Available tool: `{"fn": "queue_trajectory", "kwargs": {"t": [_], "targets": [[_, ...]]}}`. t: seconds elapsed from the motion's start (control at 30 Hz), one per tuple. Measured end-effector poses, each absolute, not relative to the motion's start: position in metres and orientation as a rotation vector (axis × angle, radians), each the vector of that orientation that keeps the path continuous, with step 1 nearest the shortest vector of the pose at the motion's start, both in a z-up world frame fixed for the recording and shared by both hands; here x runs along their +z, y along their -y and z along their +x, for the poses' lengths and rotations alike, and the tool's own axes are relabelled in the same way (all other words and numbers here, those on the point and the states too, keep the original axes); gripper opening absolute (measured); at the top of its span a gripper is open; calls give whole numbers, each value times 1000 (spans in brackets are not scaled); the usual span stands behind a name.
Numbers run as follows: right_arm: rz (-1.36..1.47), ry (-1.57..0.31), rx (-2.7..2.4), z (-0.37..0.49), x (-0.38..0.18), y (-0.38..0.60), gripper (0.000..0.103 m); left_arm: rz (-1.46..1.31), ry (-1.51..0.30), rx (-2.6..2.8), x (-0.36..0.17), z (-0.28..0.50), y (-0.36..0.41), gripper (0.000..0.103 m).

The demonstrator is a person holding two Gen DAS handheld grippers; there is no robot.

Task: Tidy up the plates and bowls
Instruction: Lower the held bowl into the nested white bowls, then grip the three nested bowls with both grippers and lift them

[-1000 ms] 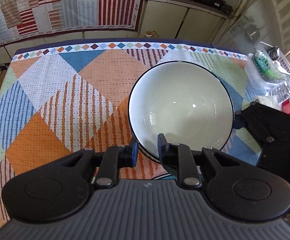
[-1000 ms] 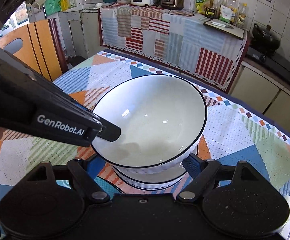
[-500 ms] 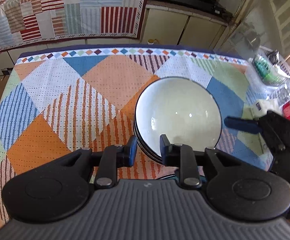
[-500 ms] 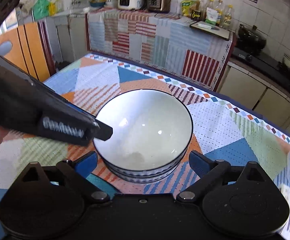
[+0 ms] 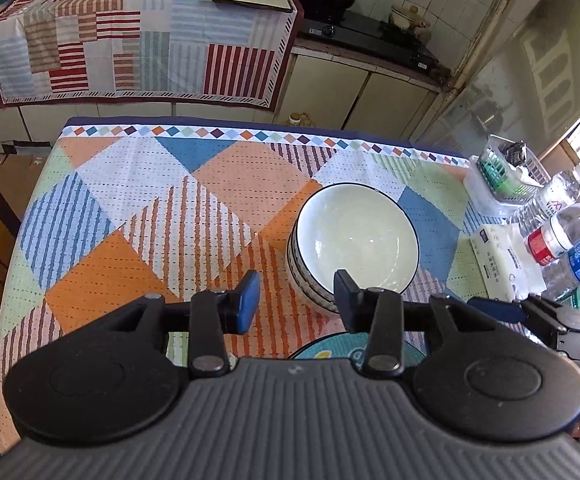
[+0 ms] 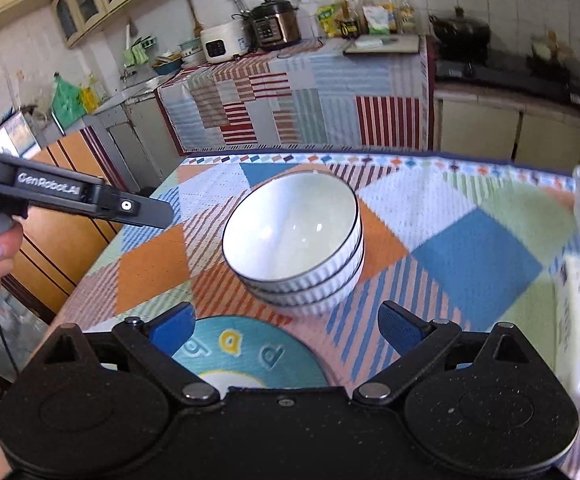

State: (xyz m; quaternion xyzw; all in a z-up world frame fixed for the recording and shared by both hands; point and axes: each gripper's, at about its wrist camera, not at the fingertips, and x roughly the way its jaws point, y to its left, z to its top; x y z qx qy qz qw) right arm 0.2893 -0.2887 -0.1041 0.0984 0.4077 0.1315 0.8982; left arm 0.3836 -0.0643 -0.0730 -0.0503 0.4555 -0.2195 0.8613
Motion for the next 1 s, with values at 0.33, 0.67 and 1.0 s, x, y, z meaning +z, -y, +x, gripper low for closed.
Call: {"fn": "queue_trajectory", "kwargs": {"t": [0.33, 0.67, 1.0], "targets": [[266, -902, 221, 309, -139, 272, 100, -185, -972, -455, -93, 393, 49, 53], [238, -968, 172, 353, -177, 255, 101, -218, -1008, -479, -137, 445, 66, 70], [264, -980, 181, 376, -196, 262, 102, -255, -1118, -543, -189, 471, 94, 71]]}}
